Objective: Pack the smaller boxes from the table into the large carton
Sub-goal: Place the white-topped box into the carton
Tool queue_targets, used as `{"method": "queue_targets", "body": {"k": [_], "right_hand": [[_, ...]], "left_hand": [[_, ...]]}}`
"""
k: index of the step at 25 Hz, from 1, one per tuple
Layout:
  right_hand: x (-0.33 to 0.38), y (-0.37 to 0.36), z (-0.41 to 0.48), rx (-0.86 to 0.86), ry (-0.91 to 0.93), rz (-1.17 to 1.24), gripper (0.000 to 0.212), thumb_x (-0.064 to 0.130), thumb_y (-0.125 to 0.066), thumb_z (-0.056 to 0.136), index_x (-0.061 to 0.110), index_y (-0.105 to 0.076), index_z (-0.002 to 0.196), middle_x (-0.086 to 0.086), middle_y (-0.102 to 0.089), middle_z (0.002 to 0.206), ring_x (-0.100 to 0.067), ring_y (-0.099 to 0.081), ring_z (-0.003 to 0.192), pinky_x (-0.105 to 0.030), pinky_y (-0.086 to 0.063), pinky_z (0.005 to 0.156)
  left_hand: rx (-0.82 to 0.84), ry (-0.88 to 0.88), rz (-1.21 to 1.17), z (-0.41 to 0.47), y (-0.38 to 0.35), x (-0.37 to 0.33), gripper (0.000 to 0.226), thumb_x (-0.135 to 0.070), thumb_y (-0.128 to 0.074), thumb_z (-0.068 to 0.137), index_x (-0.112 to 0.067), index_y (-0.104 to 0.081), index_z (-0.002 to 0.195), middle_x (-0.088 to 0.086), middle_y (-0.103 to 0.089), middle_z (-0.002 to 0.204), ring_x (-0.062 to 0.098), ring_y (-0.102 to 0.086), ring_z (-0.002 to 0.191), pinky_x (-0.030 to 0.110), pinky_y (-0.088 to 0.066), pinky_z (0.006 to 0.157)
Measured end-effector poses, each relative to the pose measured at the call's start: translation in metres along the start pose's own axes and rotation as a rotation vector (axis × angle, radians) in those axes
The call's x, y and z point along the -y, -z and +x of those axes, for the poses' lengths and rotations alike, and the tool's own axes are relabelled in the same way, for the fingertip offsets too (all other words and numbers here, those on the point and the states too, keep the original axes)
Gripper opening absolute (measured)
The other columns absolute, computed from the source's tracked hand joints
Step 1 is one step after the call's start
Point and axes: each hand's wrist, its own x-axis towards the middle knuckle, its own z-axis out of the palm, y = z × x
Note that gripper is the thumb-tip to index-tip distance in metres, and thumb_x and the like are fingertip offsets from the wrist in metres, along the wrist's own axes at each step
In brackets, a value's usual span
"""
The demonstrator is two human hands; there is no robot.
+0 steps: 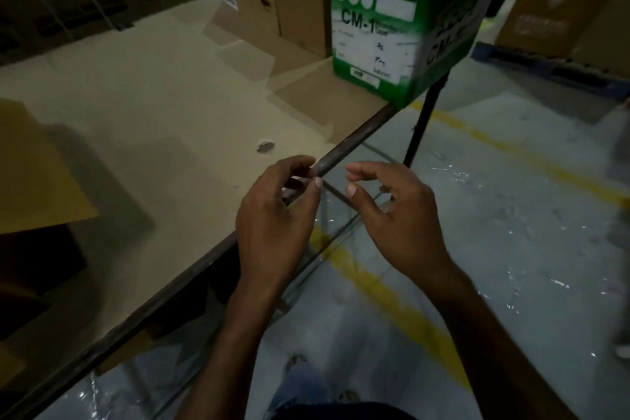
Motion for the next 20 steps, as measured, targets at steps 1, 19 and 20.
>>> {"method": "queue_targets", "body": {"k": [1, 19, 20], "right_hand": [[-0.012, 0.002, 0.011, -0.013, -0.007, -0.015, 0.026, 0.016, -0.071, 0.095, 0.023, -0.072, 0.12, 0.013, -0.07, 0.113, -0.007, -0.062, 0.109, -0.01, -0.043, 0.088], [-0.166, 0.047, 0.345, -0.326, -0.054, -0.334, 0.06, 0.057, -0.052, 0.099, 0.027, -0.044, 0.15, 0.001, -0.037, 0.155, -0.017, -0.032, 0.137, -0.033, -0.037, 0.107], [-0.174, 0.047, 0.363, -0.318, -0.104, -0.297, 0.061, 0.061, -0.047, 0.1, 0.028, -0.044, 0.151, 0.0, -0.034, 0.157, -0.018, -0.03, 0.14, -0.037, -0.036, 0.111]], "left_hand": [[0.015, -0.006, -0.01, 0.013, -0.013, 0.001, 0.025, -0.027, -0.071, 0.095, -0.03, -0.066, 0.12, -0.018, -0.069, 0.108, -0.001, -0.065, 0.098, 0.015, -0.051, 0.077], [-0.016, 0.087, -0.323, 0.405, -0.21, 0.006, 0.044, -0.057, -0.058, 0.095, -0.034, -0.055, 0.133, -0.013, -0.049, 0.136, 0.007, -0.05, 0.127, 0.031, -0.052, 0.096], [-0.016, 0.096, -0.314, 0.429, -0.222, 0.007, 0.047, -0.06, -0.056, 0.094, -0.035, -0.053, 0.134, -0.011, -0.048, 0.137, 0.009, -0.049, 0.126, 0.035, -0.052, 0.098]]}}
